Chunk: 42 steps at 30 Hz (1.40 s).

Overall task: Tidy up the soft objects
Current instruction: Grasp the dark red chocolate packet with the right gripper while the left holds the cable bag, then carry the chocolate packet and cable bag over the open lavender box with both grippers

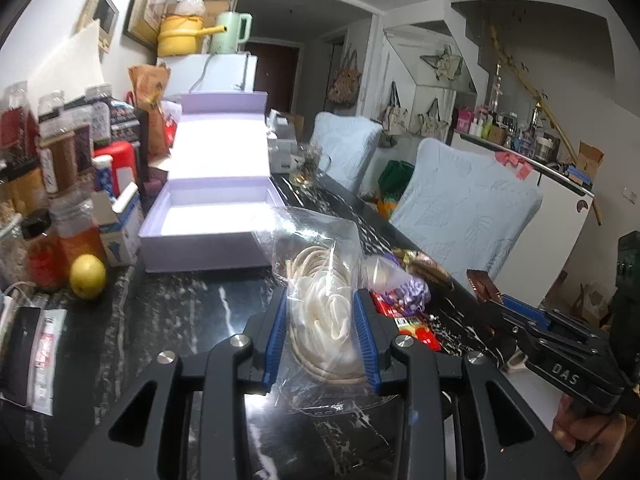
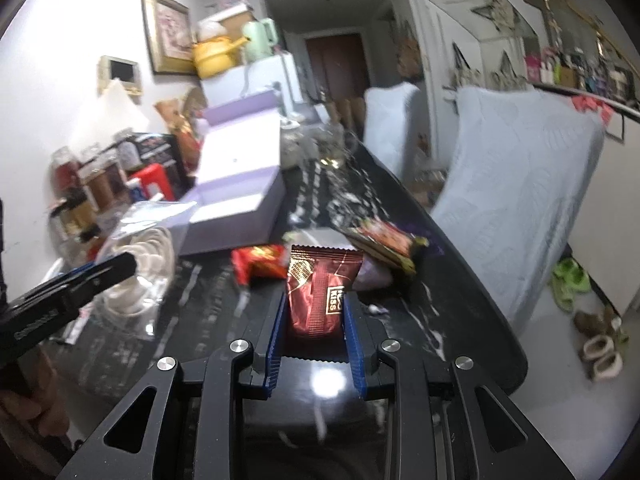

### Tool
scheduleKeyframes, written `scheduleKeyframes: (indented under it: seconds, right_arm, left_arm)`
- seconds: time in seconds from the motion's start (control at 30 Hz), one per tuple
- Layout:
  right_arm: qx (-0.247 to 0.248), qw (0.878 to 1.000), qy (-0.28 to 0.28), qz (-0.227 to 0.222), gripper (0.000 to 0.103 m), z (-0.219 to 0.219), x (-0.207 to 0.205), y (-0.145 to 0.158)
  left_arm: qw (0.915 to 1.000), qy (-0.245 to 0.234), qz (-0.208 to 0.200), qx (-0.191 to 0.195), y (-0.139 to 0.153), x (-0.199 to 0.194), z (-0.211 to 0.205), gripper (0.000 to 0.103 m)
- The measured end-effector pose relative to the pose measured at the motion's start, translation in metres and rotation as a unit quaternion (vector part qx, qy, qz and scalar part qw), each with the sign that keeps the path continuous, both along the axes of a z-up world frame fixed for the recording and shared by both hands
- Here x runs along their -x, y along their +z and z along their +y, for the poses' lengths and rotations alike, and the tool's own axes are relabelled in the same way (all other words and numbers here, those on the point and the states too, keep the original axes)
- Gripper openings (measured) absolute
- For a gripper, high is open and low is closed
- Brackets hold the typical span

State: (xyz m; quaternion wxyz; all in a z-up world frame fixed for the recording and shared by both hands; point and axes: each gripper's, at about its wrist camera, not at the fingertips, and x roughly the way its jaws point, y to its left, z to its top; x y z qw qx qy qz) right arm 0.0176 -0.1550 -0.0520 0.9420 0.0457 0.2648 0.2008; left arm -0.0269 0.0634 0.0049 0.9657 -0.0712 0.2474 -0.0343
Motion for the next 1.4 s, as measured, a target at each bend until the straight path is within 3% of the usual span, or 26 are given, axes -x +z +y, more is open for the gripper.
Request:
scheduleKeyframes:
  seconds: [0.47,0.7,0.87,1.07,1.4]
  right_arm:
    - [-0.012,0.993,0.085,-0.078,0.028,0.052,0.019,0.064]
    - [-0.036,0.989,0.112,-0.089,0.028,0.073,-0.006,0.099]
    - [-0.033,0.989,0.102,-0.103,0.028,0.085,-0.026,0.128]
    - [-0.018,0.990,0.095,-0.099,0.028,0.104,-0.059,0.156]
    - [0.025,0.993,0.092,-0.074,0.028,0.145,-0.127,0.171]
  left_arm:
    - [0.9979,0.019,-0.058,-0.019,0.047,0.018,0.028,0.033]
    - [0.9941,0.047,-0.078,-0.058,0.078,-0.013,0.042,0.033]
    - [0.9906,0.065,-0.088,-0.081,0.103,-0.041,0.051,0.033]
    - [0.9856,0.086,-0.074,-0.125,0.120,-0.087,0.058,0.033]
    - [0.9854,0.089,-0.004,-0.145,0.113,-0.166,0.073,0.033]
